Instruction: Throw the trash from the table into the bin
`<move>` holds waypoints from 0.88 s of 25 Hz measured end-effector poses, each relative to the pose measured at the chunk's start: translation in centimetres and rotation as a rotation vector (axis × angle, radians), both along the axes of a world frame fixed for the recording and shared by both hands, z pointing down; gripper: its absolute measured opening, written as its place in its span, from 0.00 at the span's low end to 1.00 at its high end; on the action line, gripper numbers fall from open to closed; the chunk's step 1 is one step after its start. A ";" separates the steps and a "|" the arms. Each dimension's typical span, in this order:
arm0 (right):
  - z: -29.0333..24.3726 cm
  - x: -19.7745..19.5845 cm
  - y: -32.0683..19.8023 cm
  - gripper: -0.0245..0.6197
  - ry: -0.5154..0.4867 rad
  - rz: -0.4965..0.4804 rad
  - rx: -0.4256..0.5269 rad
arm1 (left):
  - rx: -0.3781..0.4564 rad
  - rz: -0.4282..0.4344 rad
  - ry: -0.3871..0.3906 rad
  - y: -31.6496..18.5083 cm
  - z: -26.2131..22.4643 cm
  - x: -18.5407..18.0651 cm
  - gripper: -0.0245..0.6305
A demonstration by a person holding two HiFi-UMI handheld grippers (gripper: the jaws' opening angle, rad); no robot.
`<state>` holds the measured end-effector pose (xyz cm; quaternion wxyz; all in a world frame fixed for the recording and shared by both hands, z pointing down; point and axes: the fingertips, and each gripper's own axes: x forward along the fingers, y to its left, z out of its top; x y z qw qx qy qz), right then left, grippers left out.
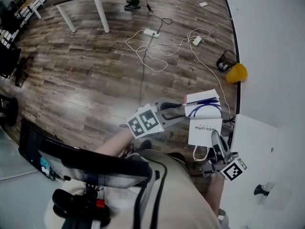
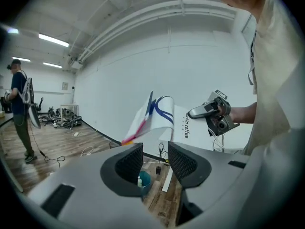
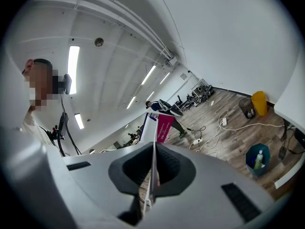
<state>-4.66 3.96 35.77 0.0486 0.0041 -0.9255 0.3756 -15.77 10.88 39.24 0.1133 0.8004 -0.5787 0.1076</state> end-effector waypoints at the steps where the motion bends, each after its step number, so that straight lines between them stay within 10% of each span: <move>1: -0.1 -0.7 0.0 0.06 -0.002 -0.011 -0.004 | -0.004 -0.014 0.006 0.3 0.1 -0.7 0.25; 22: 2.5 1.2 -21.3 0.06 -0.022 -0.067 -0.008 | -0.055 -0.181 -0.065 -17.1 -1.0 -0.2 0.22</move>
